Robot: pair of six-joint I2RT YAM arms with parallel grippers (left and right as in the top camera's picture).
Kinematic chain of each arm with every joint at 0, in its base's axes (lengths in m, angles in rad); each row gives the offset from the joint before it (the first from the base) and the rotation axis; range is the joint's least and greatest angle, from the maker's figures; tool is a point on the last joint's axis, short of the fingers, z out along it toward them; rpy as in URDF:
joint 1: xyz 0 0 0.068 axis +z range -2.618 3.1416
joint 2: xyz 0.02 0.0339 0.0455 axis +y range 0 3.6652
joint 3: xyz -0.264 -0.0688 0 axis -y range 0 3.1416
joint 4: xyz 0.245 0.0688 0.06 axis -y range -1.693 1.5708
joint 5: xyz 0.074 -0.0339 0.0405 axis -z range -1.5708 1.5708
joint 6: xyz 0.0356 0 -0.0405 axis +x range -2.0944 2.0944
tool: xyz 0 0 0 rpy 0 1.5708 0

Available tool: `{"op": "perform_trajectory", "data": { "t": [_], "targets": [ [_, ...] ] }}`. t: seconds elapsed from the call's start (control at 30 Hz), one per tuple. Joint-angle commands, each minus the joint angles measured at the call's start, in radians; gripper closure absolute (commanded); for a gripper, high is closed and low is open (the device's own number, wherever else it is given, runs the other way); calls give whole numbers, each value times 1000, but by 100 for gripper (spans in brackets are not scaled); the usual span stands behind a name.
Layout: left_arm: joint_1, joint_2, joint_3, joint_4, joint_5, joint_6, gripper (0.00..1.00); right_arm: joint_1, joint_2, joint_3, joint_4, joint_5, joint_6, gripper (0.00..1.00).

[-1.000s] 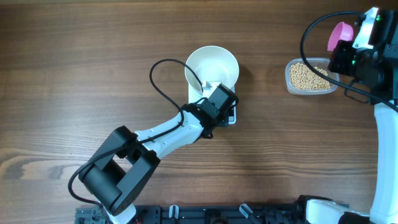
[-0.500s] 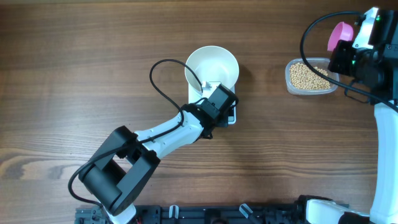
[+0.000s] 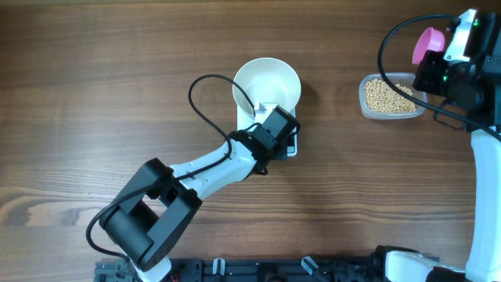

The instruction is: Scoop item into bowl and weigh 150g on scale

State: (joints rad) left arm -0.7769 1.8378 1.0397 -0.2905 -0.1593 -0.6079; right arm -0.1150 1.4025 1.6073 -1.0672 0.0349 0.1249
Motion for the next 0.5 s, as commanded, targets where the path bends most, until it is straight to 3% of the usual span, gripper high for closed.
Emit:
{"op": "perform_trajectory", "data": {
  "t": [0.0,0.47],
  "targets": [
    [2,28,-8,2,-6,1,96,-3,-1,16,8,17,-18,96],
    [2,50,-8,3,-5,1,96,-3,-1,16,8,18,-18,96]
  ]
}}
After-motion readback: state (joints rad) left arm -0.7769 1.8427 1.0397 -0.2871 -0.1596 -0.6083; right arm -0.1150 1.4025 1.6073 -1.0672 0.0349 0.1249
